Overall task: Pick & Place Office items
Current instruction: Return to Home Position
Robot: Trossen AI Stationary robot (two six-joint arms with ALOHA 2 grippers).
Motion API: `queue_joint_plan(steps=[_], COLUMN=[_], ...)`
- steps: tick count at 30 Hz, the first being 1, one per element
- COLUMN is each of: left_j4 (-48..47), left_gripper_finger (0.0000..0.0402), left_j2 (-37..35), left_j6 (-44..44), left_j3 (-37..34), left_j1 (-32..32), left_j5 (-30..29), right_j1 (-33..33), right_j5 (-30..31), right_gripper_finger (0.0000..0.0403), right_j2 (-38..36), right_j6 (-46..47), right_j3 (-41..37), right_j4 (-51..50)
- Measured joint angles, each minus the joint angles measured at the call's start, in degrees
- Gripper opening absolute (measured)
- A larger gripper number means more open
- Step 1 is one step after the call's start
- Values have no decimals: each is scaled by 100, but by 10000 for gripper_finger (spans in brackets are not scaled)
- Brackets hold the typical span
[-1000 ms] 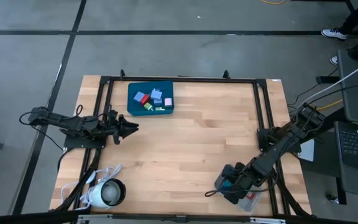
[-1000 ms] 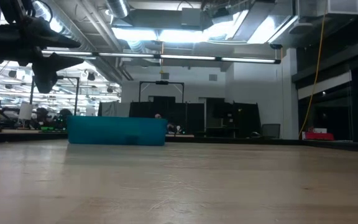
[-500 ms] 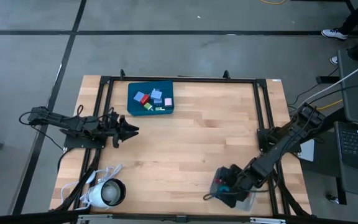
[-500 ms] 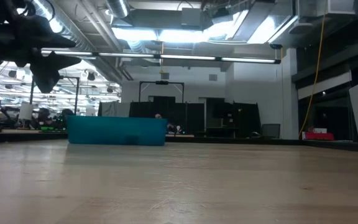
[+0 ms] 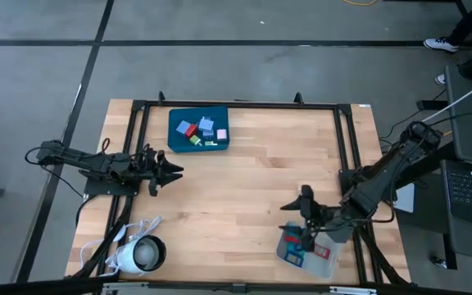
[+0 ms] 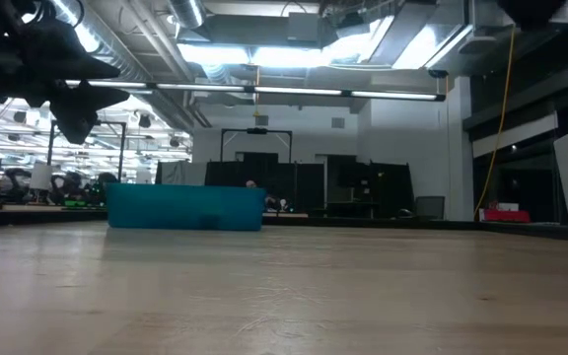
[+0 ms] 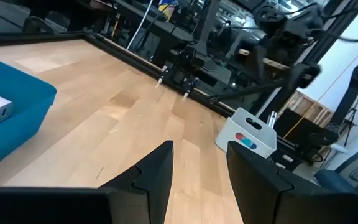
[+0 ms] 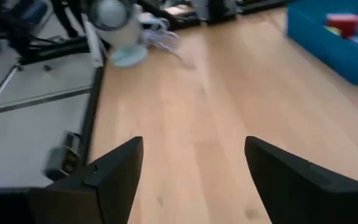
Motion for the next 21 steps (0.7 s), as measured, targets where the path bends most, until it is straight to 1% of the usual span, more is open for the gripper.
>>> queue_joint_plan(steps=[2, 4, 6, 8, 9, 11, 13, 15, 17, 21], left_j4=[-2, -5, -10, -7, 6, 111, 168, 231, 269, 311], left_gripper_finger=[145, 145, 145, 145, 145, 145, 145, 145, 145, 145], left_j2=[16, 56, 64, 62, 59, 57, 57, 59, 59, 59], left_j6=[0, 37, 147, 377, 508, 731, 910, 1054, 1172, 1294], left_j3=[0, 0, 0, 0, 0, 0, 0, 0, 0, 0], left_j1=[0, 0, 0, 0, 0, 0, 0, 0, 0, 0], left_j5=[-4, -6, 8, 33, 26, -75, -278, -486, -621, -527], right_j1=[58, 112, 204, 314, 333, 284, 201, 105, -17, -139], right_j5=[253, 488, 866, 1077, 1047, 773, 488, 276, 160, -143], right_gripper_finger=[284, 284, 284, 284, 284, 284, 284, 284, 284, 284], right_j2=[-245, -648, -1138, -1686, -1943, -2418, -2804, -3130, -3373, -3608], right_j6=[239, 534, 592, 39, -451, -1492, -2229, -2513, -2528, -2373], right_j3=[-406, -920, -1448, -2034, -2292, -2762, -3156, -3528, -3821, -4222], right_j4=[-17, 73, 697, 1786, 2436, 3755, 4571, 4905, 5093, 5183])
